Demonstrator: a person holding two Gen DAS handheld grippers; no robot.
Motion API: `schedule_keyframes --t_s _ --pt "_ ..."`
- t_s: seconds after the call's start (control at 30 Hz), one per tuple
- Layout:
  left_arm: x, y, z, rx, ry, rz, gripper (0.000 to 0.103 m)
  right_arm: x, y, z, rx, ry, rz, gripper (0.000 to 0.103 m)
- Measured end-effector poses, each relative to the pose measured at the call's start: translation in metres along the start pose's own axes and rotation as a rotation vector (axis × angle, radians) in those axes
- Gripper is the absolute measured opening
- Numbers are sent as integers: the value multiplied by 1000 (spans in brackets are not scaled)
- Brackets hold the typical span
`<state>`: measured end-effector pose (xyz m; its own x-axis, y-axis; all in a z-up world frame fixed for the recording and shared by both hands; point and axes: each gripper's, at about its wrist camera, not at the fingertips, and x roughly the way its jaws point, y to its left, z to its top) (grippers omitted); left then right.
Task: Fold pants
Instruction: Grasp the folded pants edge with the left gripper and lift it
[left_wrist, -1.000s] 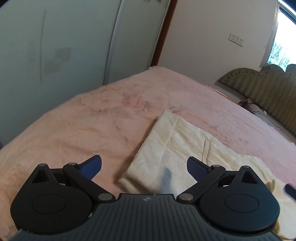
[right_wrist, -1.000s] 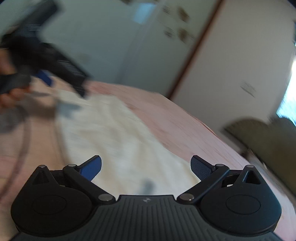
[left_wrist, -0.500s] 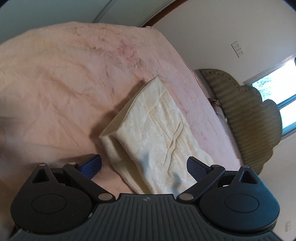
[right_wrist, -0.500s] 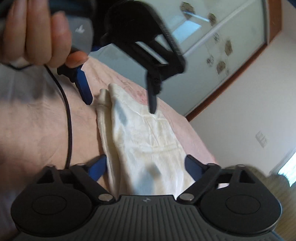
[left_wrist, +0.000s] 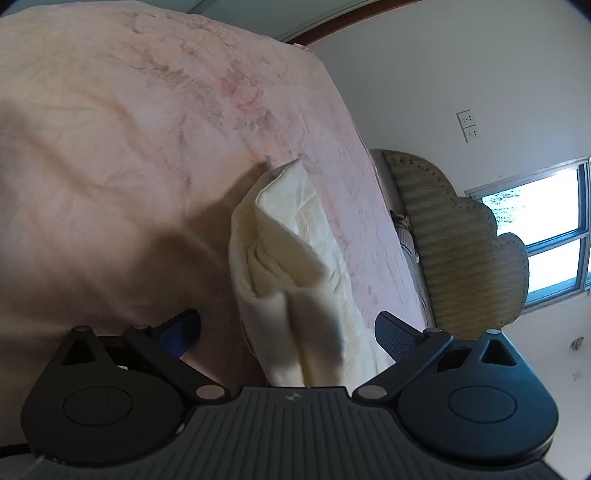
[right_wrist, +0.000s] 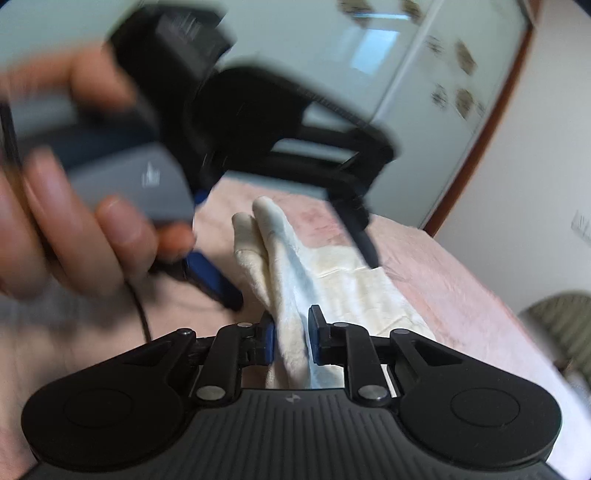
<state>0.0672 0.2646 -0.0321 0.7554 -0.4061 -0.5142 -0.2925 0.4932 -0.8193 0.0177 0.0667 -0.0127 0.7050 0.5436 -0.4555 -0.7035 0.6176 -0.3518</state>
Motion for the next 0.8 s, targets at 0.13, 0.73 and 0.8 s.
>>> schedule_keyframes --t_s 0.13,0.73,0.8 --pt "15 -8 6 25 19 20 74 -4 -16 3 66 25 101 18" --pt "-12 -65 -45 407 -225 161 13 -1 -86 -29 459 93 106 19" --pt "-22 -87 -61 488 -276 143 13 0 -90 -19 476 57 105 19"
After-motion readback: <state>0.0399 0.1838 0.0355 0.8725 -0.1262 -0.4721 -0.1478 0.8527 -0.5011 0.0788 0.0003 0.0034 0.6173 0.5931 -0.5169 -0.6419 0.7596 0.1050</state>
